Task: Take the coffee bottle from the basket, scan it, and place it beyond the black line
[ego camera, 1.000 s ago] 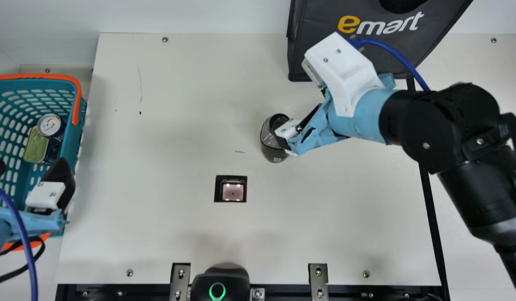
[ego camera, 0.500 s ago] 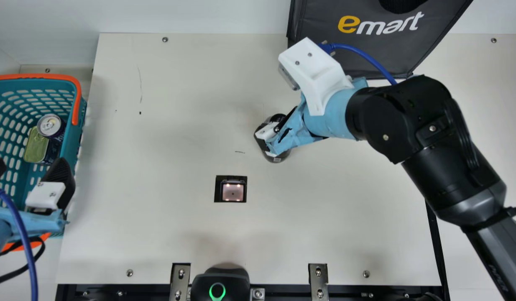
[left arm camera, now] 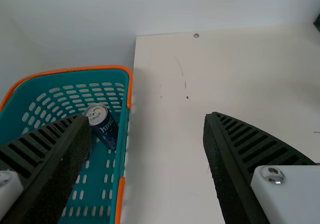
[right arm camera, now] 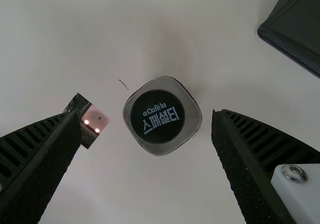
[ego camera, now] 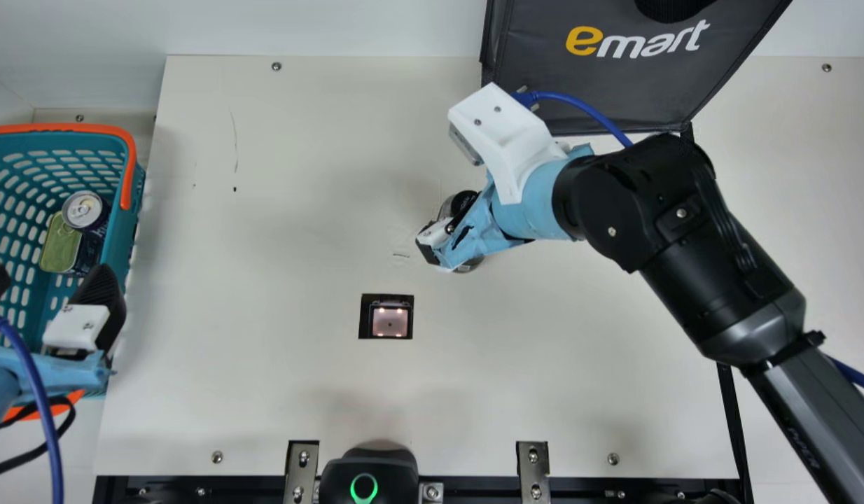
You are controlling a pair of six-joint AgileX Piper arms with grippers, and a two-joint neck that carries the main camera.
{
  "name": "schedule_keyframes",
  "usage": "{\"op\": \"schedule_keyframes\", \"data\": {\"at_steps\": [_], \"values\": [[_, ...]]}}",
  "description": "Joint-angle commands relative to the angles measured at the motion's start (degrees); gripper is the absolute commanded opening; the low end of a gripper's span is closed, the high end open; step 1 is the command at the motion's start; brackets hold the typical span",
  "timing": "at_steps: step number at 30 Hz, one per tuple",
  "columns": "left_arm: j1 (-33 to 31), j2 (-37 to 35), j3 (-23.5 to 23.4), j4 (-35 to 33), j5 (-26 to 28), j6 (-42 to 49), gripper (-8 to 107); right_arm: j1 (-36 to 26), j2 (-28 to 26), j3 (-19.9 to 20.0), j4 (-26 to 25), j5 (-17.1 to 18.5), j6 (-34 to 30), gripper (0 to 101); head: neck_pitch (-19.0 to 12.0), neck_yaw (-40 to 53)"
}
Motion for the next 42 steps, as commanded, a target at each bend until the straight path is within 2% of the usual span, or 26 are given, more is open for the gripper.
{"op": "schedule_keyframes", "data": {"at_steps": [1, 8, 16, 19, 24, 25, 33, 42], "values": [[0.00, 0.00, 0.00, 0.00, 0.00, 0.00, 90, 0.11, 0.29, 0.08, 0.01, -0.18, 0.11, 91, -0.96, 0.18], [0.00, 0.00, 0.00, 0.00, 0.00, 0.00, 90, 0.64, 1.47, 0.24, -0.18, -0.72, 0.41, 91, -0.96, 0.18], [0.00, 0.00, 0.00, 0.00, 0.00, 0.00, 90, 1.29, 2.22, 0.45, -0.36, -0.99, 0.54, 38, -0.96, 0.18], [0.00, 0.00, 0.00, 0.00, 0.00, 0.00, 90, 1.45, 2.37, 0.58, -0.41, -1.11, 0.57, 35, -0.96, 0.18], [0.00, 0.00, 0.00, 0.00, 0.00, 0.00, 90, 1.57, 2.55, 1.04, -0.59, -1.54, 0.51, 3, -0.96, 0.18], [0.00, 0.00, 0.00, 0.00, 0.00, 0.00, 90, 1.58, 2.57, 1.17, -0.64, -1.64, 0.48, 0, -0.96, 0.18], [0.00, 0.00, 0.00, 0.00, 0.00, 0.00, 90, 1.30, 2.42, 1.55, -0.81, -1.76, 0.12, 0, -0.96, 0.18], [0.00, 0.00, 0.00, 0.00, 0.00, 0.00, 90, 0.20, 2.58, -0.17, -0.25, -1.22, -0.78, 0, -0.96, 0.18]]}}
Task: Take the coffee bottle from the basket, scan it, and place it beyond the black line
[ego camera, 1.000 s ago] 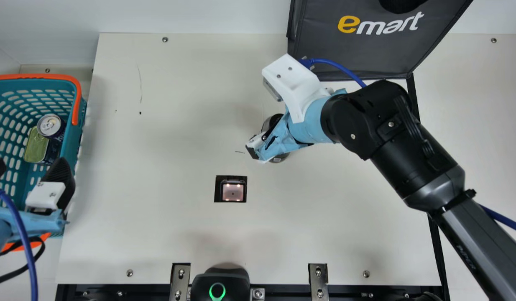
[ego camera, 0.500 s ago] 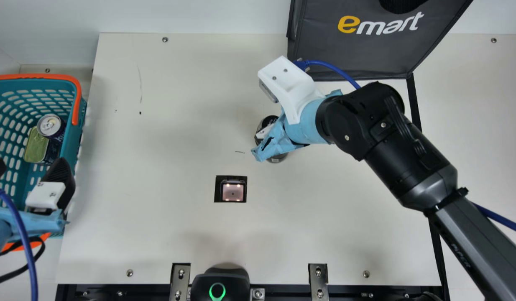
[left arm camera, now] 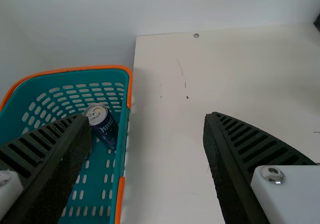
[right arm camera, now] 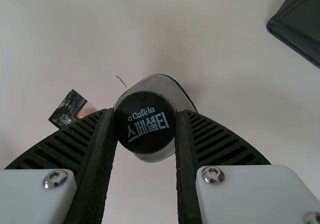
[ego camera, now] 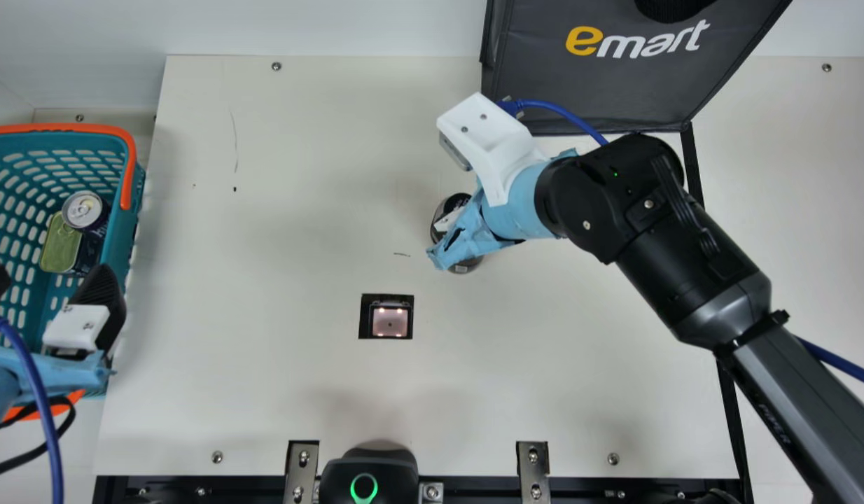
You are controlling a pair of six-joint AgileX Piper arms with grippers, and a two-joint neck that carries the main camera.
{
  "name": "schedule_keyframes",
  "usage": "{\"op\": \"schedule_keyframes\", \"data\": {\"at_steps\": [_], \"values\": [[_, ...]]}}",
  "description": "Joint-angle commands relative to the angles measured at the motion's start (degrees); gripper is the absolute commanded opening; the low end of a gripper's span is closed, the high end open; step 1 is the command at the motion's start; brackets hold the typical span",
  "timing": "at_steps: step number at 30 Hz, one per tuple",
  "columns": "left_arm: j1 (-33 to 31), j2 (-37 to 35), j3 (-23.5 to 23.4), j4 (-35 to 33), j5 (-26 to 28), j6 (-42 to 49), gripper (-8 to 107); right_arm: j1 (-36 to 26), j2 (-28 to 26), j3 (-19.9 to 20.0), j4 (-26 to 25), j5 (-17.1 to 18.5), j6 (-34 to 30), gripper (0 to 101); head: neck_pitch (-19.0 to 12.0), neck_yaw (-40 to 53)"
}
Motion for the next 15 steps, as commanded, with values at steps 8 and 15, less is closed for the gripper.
{"op": "schedule_keyframes", "data": {"at_steps": [8, 15], "values": [[0.00, 0.00, 0.00, 0.00, 0.00, 0.00, 90, -0.93, 0.22, -1.73, 0.77, -0.61, -0.80, 0, -0.96, -10.60], [0.00, 0.00, 0.00, 0.00, 0.00, 0.00, 90, -2.12, 0.19, -2.83, 1.12, -0.61, -0.92, 0, -0.96, -19.91]]}}
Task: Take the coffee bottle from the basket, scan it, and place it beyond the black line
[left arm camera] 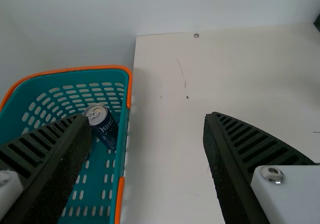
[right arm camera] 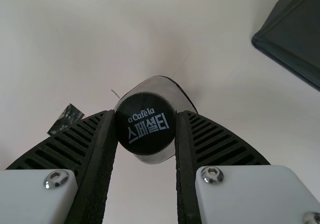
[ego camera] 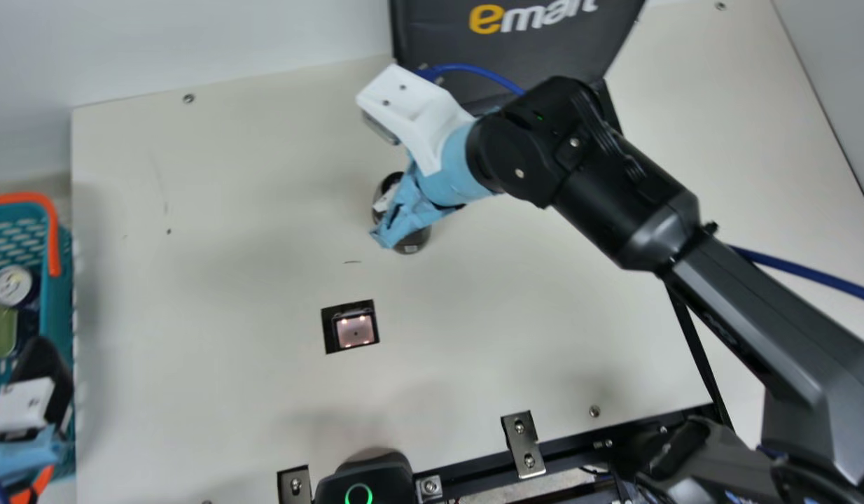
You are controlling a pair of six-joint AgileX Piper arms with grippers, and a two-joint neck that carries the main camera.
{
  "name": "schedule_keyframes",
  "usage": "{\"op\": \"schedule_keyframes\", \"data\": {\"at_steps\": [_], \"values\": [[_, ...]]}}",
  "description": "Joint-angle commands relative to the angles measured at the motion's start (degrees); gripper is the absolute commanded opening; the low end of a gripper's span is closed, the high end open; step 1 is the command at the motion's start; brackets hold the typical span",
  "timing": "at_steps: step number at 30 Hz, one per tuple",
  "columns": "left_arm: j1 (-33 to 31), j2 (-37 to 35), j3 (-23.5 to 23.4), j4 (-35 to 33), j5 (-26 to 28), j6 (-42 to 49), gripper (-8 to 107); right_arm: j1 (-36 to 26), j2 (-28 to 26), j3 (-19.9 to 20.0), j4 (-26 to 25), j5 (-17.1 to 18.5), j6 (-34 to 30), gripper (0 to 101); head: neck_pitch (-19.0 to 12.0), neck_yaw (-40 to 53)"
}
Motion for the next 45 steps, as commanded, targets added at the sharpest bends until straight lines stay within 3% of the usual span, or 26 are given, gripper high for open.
{"op": "schedule_keyframes", "data": {"at_steps": [1, 21, 45], "values": [[0.00, 0.00, 0.00, 0.00, 0.00, 0.00, 90, -0.36, -0.10, -0.24, 0.06, -0.27, -0.01, 0, -0.96, -4.09], [0.00, 0.00, 0.00, 0.00, 0.00, 0.00, 90, -7.87, -1.96, -2.04, 0.21, 0.30, 0.40, 0, -0.96, -4.09], [0.00, 0.00, 0.00, 0.00, 0.00, 0.00, 90, -23.25, -6.28, 1.23, 1.90, 0.04, 0.79, 0, -0.96, -4.09]]}}
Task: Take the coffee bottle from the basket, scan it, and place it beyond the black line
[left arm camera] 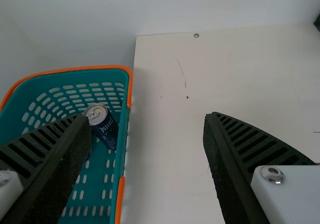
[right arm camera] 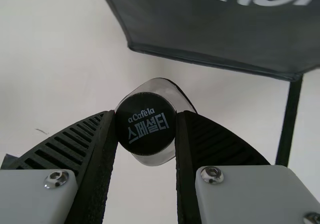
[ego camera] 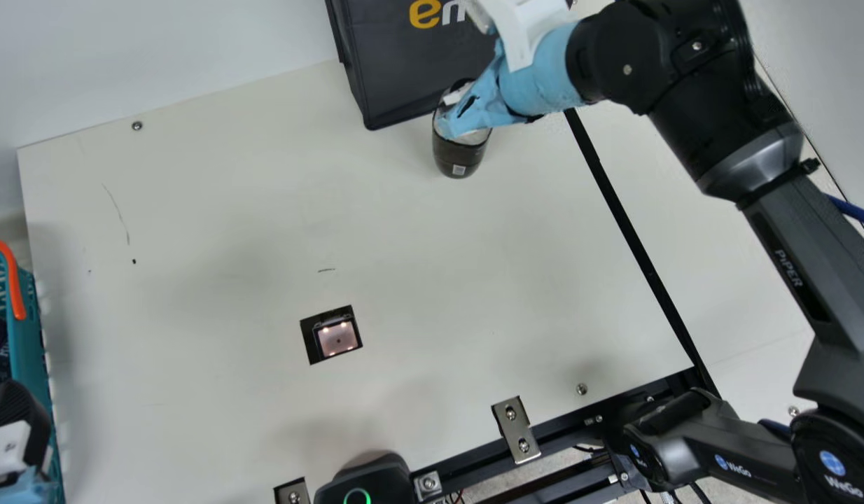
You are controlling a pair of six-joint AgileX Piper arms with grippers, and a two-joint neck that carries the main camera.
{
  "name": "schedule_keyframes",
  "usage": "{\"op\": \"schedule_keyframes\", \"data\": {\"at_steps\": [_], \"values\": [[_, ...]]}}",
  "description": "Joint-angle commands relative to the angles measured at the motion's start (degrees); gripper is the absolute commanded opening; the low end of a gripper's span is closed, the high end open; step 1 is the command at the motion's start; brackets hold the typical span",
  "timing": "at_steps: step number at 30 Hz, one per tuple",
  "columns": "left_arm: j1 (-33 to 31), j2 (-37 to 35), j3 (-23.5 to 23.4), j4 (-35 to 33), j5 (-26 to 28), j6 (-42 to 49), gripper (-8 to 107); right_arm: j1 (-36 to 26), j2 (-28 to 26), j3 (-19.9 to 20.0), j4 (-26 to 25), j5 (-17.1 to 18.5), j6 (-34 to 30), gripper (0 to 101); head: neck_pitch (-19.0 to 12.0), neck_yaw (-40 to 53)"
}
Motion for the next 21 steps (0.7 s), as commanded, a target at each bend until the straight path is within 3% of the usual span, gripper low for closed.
{"op": "schedule_keyframes", "data": {"at_steps": [1, 21], "values": [[0.00, 0.00, 0.00, 0.00, 0.00, 0.00, 90, -1.38, -0.21, 0.24, 0.36, -0.06, -0.16, 0, -0.87, -0.13], [0.00, 0.00, 0.00, 0.00, 0.00, 0.00, 90, -16.14, -2.07, 3.33, 3.51, 0.01, -3.32, 0, -0.87, -0.13]]}}
